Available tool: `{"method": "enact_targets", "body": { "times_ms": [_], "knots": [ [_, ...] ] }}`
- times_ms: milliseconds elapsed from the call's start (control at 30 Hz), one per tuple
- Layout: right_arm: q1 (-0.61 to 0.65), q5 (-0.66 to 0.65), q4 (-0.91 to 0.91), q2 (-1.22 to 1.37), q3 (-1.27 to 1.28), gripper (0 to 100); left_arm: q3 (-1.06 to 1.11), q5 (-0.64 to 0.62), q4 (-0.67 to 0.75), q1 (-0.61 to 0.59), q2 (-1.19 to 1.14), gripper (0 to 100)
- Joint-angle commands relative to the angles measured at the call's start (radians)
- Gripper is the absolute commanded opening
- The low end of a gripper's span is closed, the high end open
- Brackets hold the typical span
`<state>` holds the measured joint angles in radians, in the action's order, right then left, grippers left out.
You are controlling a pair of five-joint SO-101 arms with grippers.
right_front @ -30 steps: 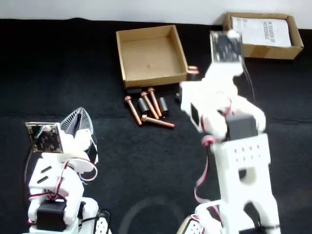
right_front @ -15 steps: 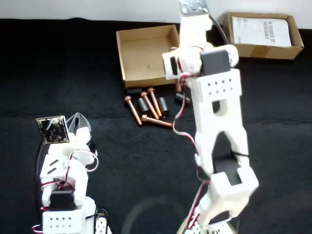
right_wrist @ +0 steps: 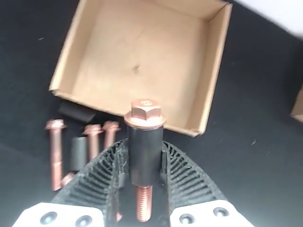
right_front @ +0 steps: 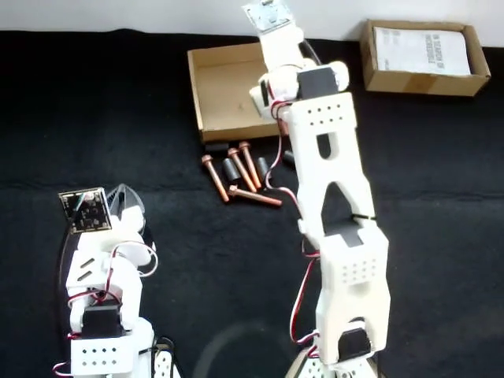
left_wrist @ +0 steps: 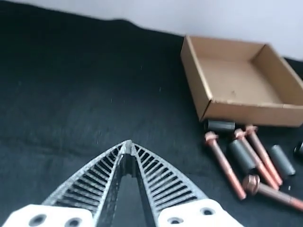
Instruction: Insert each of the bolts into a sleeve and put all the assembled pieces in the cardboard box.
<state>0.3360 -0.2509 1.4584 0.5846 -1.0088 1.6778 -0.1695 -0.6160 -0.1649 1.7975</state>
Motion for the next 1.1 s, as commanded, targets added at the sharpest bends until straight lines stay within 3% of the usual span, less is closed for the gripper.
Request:
{"method": "enact_targets", "body": {
  "times_ms": [0, 567, 800, 1000, 1067],
  "knots": [
    [-0.030, -0.058, -0.096, 0.021, -0.053, 0.7, 0.018, 0.000, -0.058, -0.007, -0.001, 1],
    [-0.050, -0.124, -0.516, 0.263, -0.053, 0.7, 0.018, 0.000, -0.060, 0.027, -0.001, 1],
    [-0.050, -0.124, -0.608, 0.344, -0.053, 0.9, 0.018, 0.000, -0.060, 0.024, -0.001, 1],
    [-0.048, -0.124, -0.607, 0.375, -0.053, 16.3, 0.018, 0.000, -0.060, 0.024, 0.001, 1],
    [-0.048, -0.124, -0.605, 0.371, -0.053, 17.3, 0.018, 0.000, -0.060, 0.022, 0.005, 1]
  ]
}}
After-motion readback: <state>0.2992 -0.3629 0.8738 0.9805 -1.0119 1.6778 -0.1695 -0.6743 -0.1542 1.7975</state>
